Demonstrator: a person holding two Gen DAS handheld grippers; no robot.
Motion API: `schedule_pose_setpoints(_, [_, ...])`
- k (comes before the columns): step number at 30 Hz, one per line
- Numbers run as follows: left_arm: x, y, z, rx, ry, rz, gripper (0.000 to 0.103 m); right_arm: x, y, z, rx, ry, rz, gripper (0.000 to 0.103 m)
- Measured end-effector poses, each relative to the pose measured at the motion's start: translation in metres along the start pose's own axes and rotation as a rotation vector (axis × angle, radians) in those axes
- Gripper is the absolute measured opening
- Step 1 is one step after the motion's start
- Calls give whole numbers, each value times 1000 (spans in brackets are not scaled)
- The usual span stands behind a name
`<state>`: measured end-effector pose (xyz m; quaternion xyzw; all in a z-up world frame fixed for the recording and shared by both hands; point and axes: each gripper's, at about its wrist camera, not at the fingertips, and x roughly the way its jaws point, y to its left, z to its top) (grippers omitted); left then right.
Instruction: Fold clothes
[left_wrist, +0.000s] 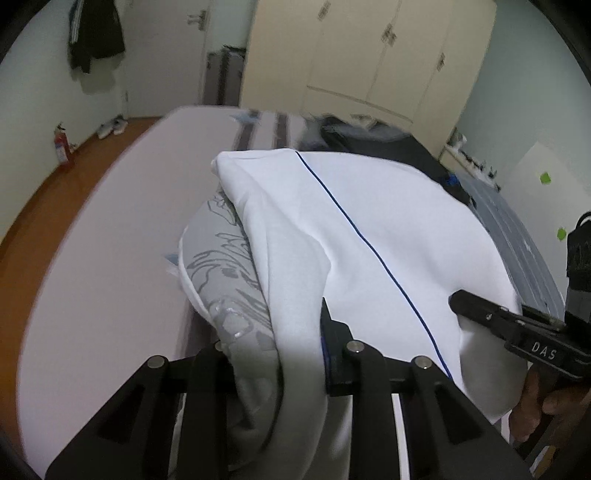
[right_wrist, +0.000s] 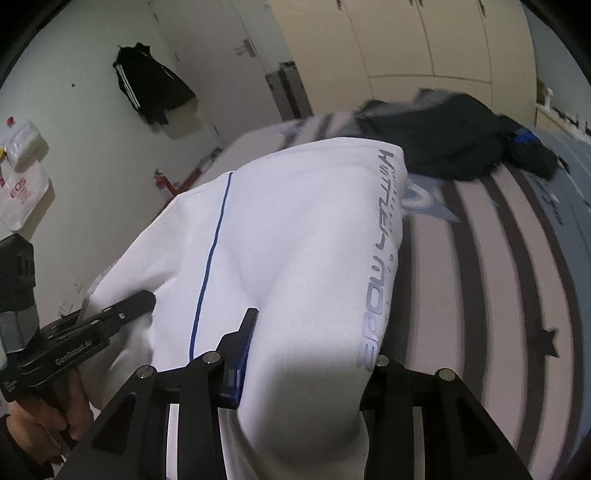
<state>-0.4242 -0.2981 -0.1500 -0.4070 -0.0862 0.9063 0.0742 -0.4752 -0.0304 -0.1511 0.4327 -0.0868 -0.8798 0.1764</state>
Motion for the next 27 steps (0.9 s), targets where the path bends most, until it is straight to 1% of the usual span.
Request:
schedule_pose_setpoints(1, [-6, 27, 8, -1, -7, 7, 21, 9, 24, 7, -1, -10, 1, 35])
schedule_pose_setpoints(3, [-13, 62, 18, 3, -11, 22, 21, 22, 61, 10, 6, -28, 11, 35])
schedule_pose_setpoints(4, [-6, 88, 18, -12, 15, 16, 22, 35, 74, 6, 19, -18, 10, 35])
schedule_pose_setpoints(6, [11, 142, 18, -50, 75, -1, 22, 77, 93, -8, 59, 42, -4, 36])
schedule_pose_setpoints(8, [52, 188, -3, -133, 193, -47, 24, 118, 112, -21, 99, 102, -19, 36])
schedule_pose_setpoints(9, [71, 206, -19, -151, 243, -50, 25, 139, 121, -28, 118, 132, -26, 36])
schedule_pose_setpoints(10, [92, 220, -40, -140, 316, -30, 33, 160, 130, -35, 138, 162, -34, 36])
schedule_pose_setpoints(11, [98, 228, -56, -131, 299, -55, 38, 180, 136, -46, 149, 201, -63, 39])
schedule_pose_setpoints(12, [93, 229, -60, -120, 261, -58, 40, 189, 136, -59, 155, 200, -97, 42])
schedule_pose_setpoints(13, [87, 228, -61, -109, 223, -56, 41, 188, 134, -66, 167, 158, -94, 43])
schedule_pose_setpoints(14, [83, 224, -61, -84, 199, -34, 44, 184, 131, -67, 166, 141, -77, 46])
schedule_pose_setpoints(15, [79, 218, -62, -57, 178, -9, 49, 182, 128, -68, 156, 138, -63, 50])
schedule_pose_setpoints(16, [76, 214, -62, -29, 164, 31, 59, 180, 125, -68, 146, 135, -49, 52])
schedule_pose_setpoints(17, [71, 217, -61, -39, 153, 54, 64, 178, 121, -69, 136, 132, -35, 59])
schedule_pose_setpoints(18, [67, 221, -60, -56, 143, 74, 64, 174, 119, -68, 117, 129, -29, 62])
schedule_pose_setpoints(20, [58, 230, -58, -90, 122, 113, 65, 159, 118, -65, 51, 110, -31, 62])
schedule_pose_setpoints(21, [53, 234, -57, -106, 112, 132, 67, 147, 120, -64, 17, 87, -47, 62])
schedule_pose_setpoints(22, [48, 239, -56, -123, 102, 152, 73, 135, 122, -64, -16, 64, -62, 62])
schedule_pose_setpoints(24, [40, 247, -54, -154, 80, 187, 80, 112, 121, -63, -41, 18, -105, 62])
schedule_pose_setpoints(25, [35, 252, -52, -164, 63, 203, 81, 105, 118, -62, -32, 2, -126, 62])
schedule_pose_setpoints(26, [28, 255, -48, -165, 38, 210, 77, 100, 113, -60, -21, -10, -151, 62])
schedule_pose_setpoints(27, [24, 253, -41, -154, 22, 219, 71, 97, 112, -57, -13, -19, -172, 56])
